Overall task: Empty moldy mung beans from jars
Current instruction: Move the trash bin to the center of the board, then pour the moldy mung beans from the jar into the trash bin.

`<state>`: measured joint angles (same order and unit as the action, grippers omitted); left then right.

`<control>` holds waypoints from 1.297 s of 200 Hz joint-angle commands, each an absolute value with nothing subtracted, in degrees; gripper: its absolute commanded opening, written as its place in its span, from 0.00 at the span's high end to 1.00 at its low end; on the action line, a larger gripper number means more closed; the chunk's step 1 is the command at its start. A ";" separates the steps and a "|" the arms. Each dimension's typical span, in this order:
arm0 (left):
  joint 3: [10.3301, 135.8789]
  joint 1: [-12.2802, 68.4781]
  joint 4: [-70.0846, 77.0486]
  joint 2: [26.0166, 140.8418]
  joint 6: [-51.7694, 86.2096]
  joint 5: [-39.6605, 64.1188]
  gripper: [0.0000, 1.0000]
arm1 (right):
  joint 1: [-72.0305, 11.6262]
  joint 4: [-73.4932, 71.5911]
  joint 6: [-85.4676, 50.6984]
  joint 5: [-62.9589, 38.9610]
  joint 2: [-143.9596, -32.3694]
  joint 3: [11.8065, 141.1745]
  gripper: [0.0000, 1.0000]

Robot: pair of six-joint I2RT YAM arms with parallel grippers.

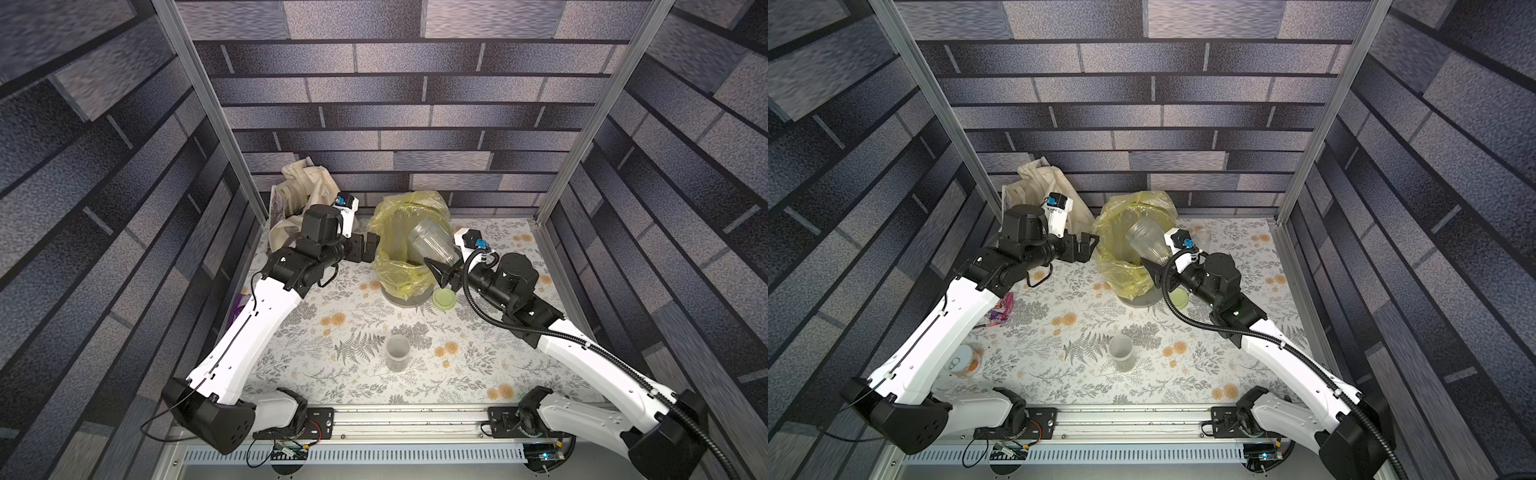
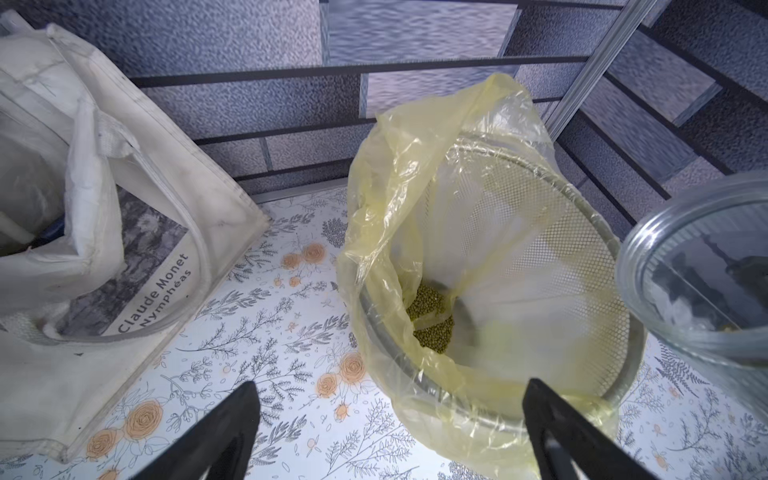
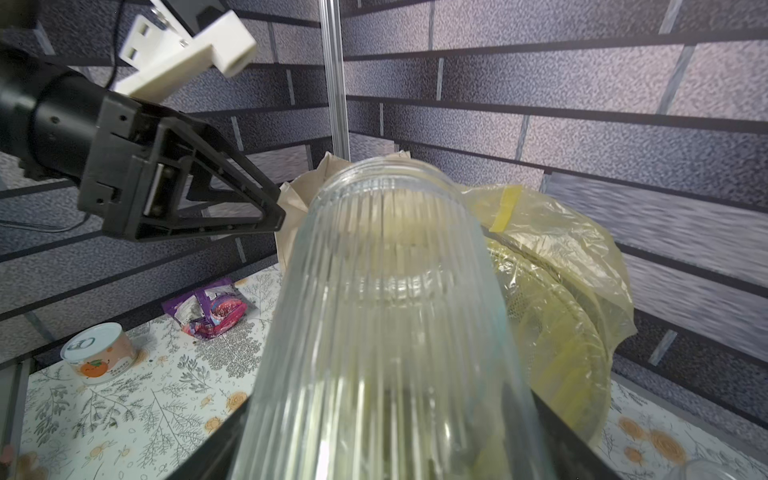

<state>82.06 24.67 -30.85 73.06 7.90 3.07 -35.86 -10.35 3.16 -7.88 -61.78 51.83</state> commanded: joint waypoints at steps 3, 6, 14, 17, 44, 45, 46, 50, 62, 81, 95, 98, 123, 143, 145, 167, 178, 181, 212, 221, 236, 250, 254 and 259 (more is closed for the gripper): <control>78.45 24.44 -21.37 71.15 8.79 0.38 0.00 | -35.94 2.62 4.43 -6.22 -63.21 62.20 0.63; 78.14 24.50 -21.11 70.89 8.79 0.28 0.00 | -35.95 4.40 4.56 -6.04 -63.59 63.63 0.63; 77.12 24.43 -20.39 70.31 8.90 0.17 0.00 | -35.95 8.37 4.58 -5.24 -64.51 66.27 0.63; 76.71 24.43 -19.94 70.16 8.88 0.16 0.00 | -35.95 9.60 4.67 -5.01 -64.78 67.34 0.63; 73.49 24.10 -17.61 68.60 9.03 0.16 0.00 | -35.95 22.71 5.69 -4.32 -69.67 77.94 0.63; 73.39 24.09 -17.55 68.54 9.04 0.17 0.00 | -35.95 23.17 5.70 -4.36 -69.90 78.39 0.63; 73.26 24.09 -17.52 68.46 9.09 0.13 0.00 | -35.95 23.98 5.75 -4.29 -70.11 78.83 0.63; 72.74 24.04 -17.20 68.20 9.26 0.17 0.00 | -35.95 25.90 5.96 -4.11 -71.21 80.82 0.63; 71.17 23.84 -16.25 67.08 9.87 0.28 0.00 | -35.95 31.83 6.30 -3.56 -74.38 85.90 0.63; 67.75 23.65 -13.58 64.95 10.45 0.60 0.00 | -35.95 38.52 6.34 -1.85 -78.71 92.01 0.63; 65.60 23.30 -12.05 63.55 10.91 0.64 0.00 | -35.95 41.44 6.04 -1.41 -81.02 95.27 0.63; 65.16 23.22 -11.90 63.34 11.04 0.69 0.00 | -35.95 42.07 5.92 -1.22 -81.58 95.92 0.63; 62.75 22.14 -11.47 62.19 11.99 1.55 0.00 | -35.95 46.79 5.91 0.83 -86.20 102.43 0.63; 61.22 21.21 -10.89 61.58 12.71 2.70 0.00 | -35.97 50.78 6.44 3.03 -90.31 108.79 0.64; 61.07 21.19 -10.79 61.49 12.74 2.87 0.00 | -35.95 51.21 6.49 3.18 -90.71 109.64 0.64; 59.80 20.33 -10.07 60.93 13.35 3.72 0.00 | -36.02 58.49 7.28 4.41 -96.85 118.52 0.64; 59.30 20.06 -9.78 60.74 13.68 4.05 0.00 | -36.02 63.31 7.95 4.90 -100.58 123.93 0.63; 59.18 19.90 -9.69 60.71 13.75 4.11 0.00 | -36.03 64.71 8.25 5.00 -101.50 125.43 0.63; 57.98 19.34 -9.23 60.32 14.24 4.97 0.00 | -36.01 68.24 8.67 6.22 -105.58 131.60 0.63; 57.66 19.16 -9.07 60.25 14.40 4.97 0.00 | -36.02 69.06 8.76 6.58 -106.33 133.05 0.63; 57.23 18.77 -8.80 60.14 14.89 5.26 0.00 | -36.04 72.00 9.20 7.98 -108.32 137.04 0.63; 56.89 18.56 -8.42 60.03 15.12 5.77 0.00 | -36.02 73.58 9.49 8.52 -109.63 139.66 0.63; 56.89 18.62 -8.36 59.99 15.20 5.78 0.00 | -36.03 73.52 9.65 8.41 -109.77 140.03 0.63; 56.79 18.46 -8.24 59.95 15.20 5.81 0.00 | -36.04 73.32 9.73 8.29 -109.85 140.18 0.63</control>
<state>57.78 19.03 -10.17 61.39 13.87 4.43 -35.86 71.13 8.69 6.44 -109.84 135.55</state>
